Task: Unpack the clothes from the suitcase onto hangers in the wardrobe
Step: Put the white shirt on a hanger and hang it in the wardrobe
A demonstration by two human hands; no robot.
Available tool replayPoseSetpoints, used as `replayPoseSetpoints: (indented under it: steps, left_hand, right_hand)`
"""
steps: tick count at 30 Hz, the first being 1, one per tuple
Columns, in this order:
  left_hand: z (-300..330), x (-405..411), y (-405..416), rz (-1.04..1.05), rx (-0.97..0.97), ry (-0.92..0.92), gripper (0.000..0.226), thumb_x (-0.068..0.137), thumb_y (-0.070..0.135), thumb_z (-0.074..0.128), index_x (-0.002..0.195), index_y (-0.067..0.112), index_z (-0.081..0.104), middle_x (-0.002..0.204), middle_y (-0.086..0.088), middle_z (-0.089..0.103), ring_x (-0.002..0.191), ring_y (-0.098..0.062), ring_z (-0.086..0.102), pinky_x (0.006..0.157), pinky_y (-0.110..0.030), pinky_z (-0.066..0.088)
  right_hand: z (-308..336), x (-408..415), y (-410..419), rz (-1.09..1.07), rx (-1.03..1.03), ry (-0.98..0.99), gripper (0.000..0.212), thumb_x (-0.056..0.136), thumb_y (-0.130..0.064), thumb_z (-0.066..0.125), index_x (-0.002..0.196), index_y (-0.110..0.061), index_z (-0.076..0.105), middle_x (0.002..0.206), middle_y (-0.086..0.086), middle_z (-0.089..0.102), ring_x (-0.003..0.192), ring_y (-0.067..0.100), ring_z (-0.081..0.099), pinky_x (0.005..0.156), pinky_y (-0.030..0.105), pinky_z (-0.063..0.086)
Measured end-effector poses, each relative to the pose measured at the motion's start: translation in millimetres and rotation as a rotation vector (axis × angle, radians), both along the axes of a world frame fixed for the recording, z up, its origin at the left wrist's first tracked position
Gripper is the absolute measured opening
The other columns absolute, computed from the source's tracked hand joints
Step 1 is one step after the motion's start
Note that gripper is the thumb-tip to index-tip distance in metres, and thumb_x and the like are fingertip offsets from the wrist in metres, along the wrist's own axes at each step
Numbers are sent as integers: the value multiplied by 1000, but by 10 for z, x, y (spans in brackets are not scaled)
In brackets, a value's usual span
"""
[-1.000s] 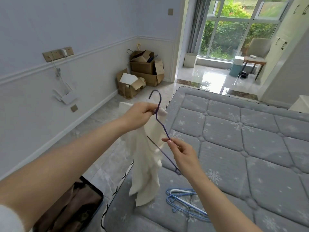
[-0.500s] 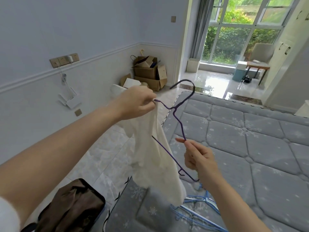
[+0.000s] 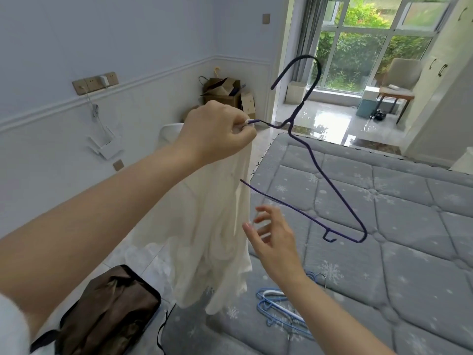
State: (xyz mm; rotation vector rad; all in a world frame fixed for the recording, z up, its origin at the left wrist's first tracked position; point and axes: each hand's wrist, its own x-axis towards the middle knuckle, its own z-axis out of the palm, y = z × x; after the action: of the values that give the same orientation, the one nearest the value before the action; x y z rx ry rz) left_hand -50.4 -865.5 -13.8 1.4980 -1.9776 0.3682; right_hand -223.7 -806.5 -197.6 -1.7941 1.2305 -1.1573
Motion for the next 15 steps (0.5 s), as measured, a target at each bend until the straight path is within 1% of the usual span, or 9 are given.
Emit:
replayPoseSetpoints:
  steps: [2,3,5,7,8,10,12,14,15]
  left_hand:
    - [0,-72,63,-21,5,8,33,82,37,48,59,13,48,53,-4,43,62,-25,42,53,-29,30]
    - [1,-106,100,-36,7,16,33,81,38,47,57,15,46,52,-4,42,61,-25,41,53,-30,32]
    - [-4,-149,156,-64,15,40,34,81,38,45,56,15,42,51,-5,39,61,-25,40,53,-33,33]
    - [-7,-150,183,-76,24,63,35,81,37,45,61,9,49,53,-6,39,61,-25,40,55,-35,34]
    - [-6,-138,193,-78,33,76,35,81,36,45,62,8,50,53,-6,39,62,-24,40,56,-35,32]
    - [2,-105,216,-101,52,113,35,82,35,45,56,12,41,52,-6,34,61,-23,36,55,-32,24]
    - [8,-67,230,-132,70,168,36,81,34,45,53,17,31,52,-4,29,60,-24,31,55,-32,20]
    - [9,4,231,-139,75,217,36,81,34,46,54,16,30,53,-3,25,58,-23,28,54,-33,20]
    - [3,60,232,-145,72,227,38,81,35,46,53,17,29,53,-3,23,56,-20,27,53,-34,20]
  right_hand:
    - [90,116,-60,-33,40,-62,33,85,-50,69,109,-35,52,95,-8,60,75,7,62,63,22,53]
    - [129,169,-92,-61,39,-80,31,86,-47,69,108,-33,52,93,-7,61,73,7,61,63,23,53]
    - [172,240,-149,-123,12,-81,26,89,-34,66,106,-33,48,88,-6,60,69,6,60,61,23,50]
    - [164,241,-220,-179,-13,-83,26,90,-22,63,105,-35,45,87,-6,60,66,8,60,60,24,47]
    - [146,217,-262,-199,-14,-76,26,88,-17,62,105,-32,47,89,-5,60,67,10,60,63,26,47]
    - [64,142,-352,-220,8,-5,30,83,-12,62,107,-25,50,97,-2,59,78,17,59,69,29,46]
    - [-64,15,-409,-246,30,101,35,78,-8,65,108,-20,54,101,-2,56,85,20,57,73,32,46]
    - [-206,-169,-447,-311,60,171,34,77,-8,69,108,-16,59,100,2,56,87,20,55,74,32,45]
    - [-277,-281,-478,-372,101,191,31,78,-12,73,106,-15,60,97,4,57,84,20,54,71,31,43]
